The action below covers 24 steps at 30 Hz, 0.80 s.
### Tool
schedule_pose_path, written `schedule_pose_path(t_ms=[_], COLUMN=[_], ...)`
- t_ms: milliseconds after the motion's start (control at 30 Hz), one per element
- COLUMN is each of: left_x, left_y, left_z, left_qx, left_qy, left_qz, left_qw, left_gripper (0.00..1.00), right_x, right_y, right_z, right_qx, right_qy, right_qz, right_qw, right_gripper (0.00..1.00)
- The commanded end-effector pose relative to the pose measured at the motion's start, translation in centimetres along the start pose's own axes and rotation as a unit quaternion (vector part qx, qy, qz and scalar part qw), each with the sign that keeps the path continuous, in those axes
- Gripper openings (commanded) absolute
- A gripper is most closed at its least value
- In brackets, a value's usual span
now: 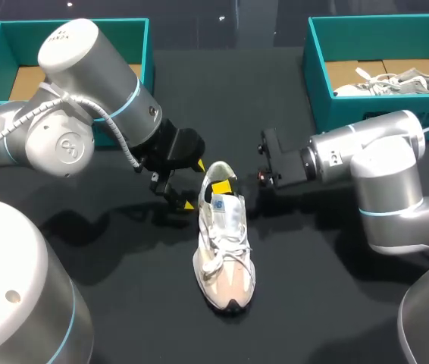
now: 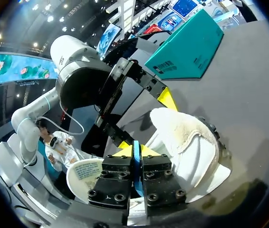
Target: Take the shoe out of the shoebox, open the shoe tongue, remove and reinsert the insole, then place the shoe into the shoebox
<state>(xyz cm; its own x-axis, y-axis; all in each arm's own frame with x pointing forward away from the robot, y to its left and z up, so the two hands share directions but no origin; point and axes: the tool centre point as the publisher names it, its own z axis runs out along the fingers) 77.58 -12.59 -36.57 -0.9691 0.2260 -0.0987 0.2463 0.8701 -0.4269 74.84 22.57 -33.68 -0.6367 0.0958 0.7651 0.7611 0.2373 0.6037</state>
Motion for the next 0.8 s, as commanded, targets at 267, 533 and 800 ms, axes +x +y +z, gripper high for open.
schedule_pose_path(t_ms=[267, 533, 800], left_x=[0.0, -0.1, -0.1], left_y=[0.2, 0.5, 0.5], left_z=[-0.1, -0.8, -0.8], left_qx=[0.000, 0.005, 0.006], left_qy=[0.001, -0.003, -0.005], left_qz=[0.001, -0.001, -0.001], left_qw=[1.000, 1.000, 1.000], left_gripper=[1.00, 1.00, 1.00], right_x=[1.2, 2.0, 2.7], right_y=[0.7, 1.2, 1.4], right_z=[-0.6, -1.2, -1.7], right_qx=[-0.008, -0.013, -0.015], right_qy=[-0.024, -0.045, -0.059], right_qz=[-0.026, -0.039, -0.045], right_qw=[0.999, 0.998, 0.997], right_gripper=[0.46, 0.48, 0.48])
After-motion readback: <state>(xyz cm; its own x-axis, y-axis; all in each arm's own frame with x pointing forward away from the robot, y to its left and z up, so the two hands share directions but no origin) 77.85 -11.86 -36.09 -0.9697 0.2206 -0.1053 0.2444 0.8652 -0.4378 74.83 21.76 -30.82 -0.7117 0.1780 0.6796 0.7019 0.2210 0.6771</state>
